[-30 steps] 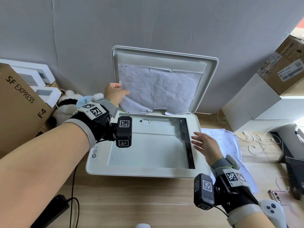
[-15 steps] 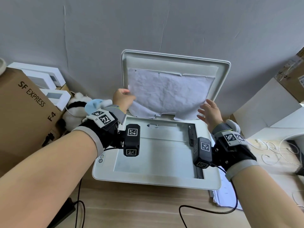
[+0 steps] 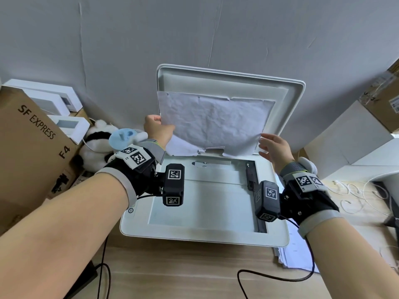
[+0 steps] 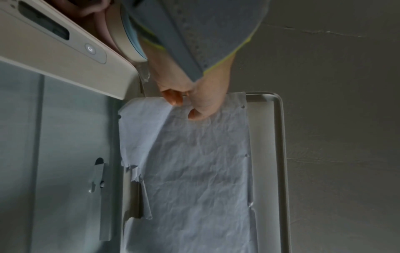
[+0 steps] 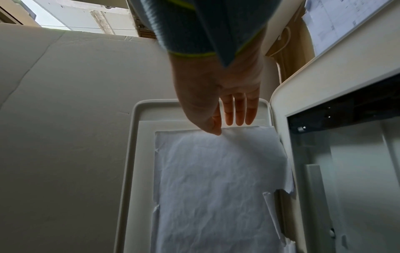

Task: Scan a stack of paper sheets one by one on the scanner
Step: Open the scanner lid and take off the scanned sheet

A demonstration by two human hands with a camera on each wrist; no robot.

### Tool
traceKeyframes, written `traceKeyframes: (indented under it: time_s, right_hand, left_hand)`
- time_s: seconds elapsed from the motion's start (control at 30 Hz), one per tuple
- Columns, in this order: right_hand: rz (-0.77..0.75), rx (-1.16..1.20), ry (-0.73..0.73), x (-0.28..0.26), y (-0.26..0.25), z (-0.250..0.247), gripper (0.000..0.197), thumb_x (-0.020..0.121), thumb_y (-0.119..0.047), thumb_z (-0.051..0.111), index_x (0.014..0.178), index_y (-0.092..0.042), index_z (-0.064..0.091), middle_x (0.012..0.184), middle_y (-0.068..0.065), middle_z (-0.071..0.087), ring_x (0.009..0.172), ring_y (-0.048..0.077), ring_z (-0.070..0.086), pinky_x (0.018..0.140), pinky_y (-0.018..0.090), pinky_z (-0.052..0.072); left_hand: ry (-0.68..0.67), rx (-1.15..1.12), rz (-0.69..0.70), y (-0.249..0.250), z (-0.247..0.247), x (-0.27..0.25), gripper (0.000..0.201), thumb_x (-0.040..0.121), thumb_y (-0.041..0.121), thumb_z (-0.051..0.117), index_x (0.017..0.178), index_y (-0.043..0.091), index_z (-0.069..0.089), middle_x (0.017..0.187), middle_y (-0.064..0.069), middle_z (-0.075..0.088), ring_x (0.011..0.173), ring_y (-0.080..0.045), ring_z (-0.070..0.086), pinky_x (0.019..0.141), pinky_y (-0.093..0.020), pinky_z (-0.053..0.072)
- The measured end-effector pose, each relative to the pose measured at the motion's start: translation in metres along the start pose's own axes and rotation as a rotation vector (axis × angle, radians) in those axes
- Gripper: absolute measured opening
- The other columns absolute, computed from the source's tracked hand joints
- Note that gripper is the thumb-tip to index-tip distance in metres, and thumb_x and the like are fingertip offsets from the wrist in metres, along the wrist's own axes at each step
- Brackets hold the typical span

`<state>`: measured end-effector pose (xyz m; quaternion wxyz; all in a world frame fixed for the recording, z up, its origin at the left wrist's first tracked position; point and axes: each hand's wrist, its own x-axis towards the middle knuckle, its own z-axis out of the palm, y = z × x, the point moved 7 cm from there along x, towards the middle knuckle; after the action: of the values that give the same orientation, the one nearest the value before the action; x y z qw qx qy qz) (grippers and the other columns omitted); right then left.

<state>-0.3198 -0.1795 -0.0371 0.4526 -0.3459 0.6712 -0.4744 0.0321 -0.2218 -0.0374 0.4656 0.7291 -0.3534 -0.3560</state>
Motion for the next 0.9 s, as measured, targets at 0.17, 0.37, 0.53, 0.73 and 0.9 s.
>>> traceKeyframes:
  time_s: [0.17,0.37,0.53,0.73,0.9]
  right_hand:
    - [0.007,0.009,-0.035,0.0,-0.004,0.009,0.019,0.091,-0.004,0.053,0.108,-0.012,0.052,0.081,-0.002,0.054,0.072,0.009,0.052,0.068,0.024,0.047]
    - [0.055,-0.019,-0.085,0.002,-0.002,0.015,0.022,0.09,-0.007,0.056,0.11,-0.016,0.054,0.082,-0.002,0.056,0.073,0.011,0.055,0.067,0.023,0.049]
    - [0.113,0.048,-0.083,-0.008,0.007,0.005,0.016,0.096,-0.014,0.045,0.096,-0.014,0.06,0.084,0.0,0.059,0.074,0.013,0.058,0.066,0.024,0.048]
    - [0.305,0.17,-0.079,-0.038,0.046,-0.025,0.055,0.099,-0.048,0.023,0.09,-0.01,0.061,0.091,0.007,0.065,0.082,0.019,0.061,0.069,0.029,0.048]
    - [0.434,0.132,-0.202,-0.065,0.083,-0.039,0.079,0.091,-0.067,0.01,0.097,-0.009,0.063,0.075,0.003,0.074,0.085,0.019,0.061,0.068,0.03,0.045]
  left_hand:
    - [-0.019,-0.04,-0.014,0.0,-0.007,0.0,0.051,0.073,0.004,0.065,0.121,0.002,0.05,0.106,-0.01,0.06,0.092,-0.026,0.06,0.072,-0.03,0.048]
    - [-0.207,-0.04,0.011,-0.005,-0.002,-0.008,0.022,0.079,-0.005,0.059,0.069,0.014,0.055,0.052,0.007,0.059,0.043,-0.005,0.049,0.044,-0.015,0.037]
    - [-0.439,-0.147,-0.055,-0.014,0.001,-0.026,0.021,0.085,-0.014,0.053,0.078,0.004,0.059,0.064,-0.002,0.068,0.049,-0.005,0.066,0.052,-0.014,0.051]
    - [-0.61,0.108,0.217,-0.037,-0.019,-0.049,0.016,0.082,-0.013,0.061,0.082,0.003,0.066,0.07,0.008,0.065,0.062,0.007,0.057,0.065,-0.012,0.047]
    - [-0.749,0.243,0.166,-0.073,-0.028,-0.079,0.062,0.085,-0.019,0.043,0.048,0.022,0.07,0.066,0.021,0.07,0.073,0.011,0.065,0.074,-0.001,0.044]
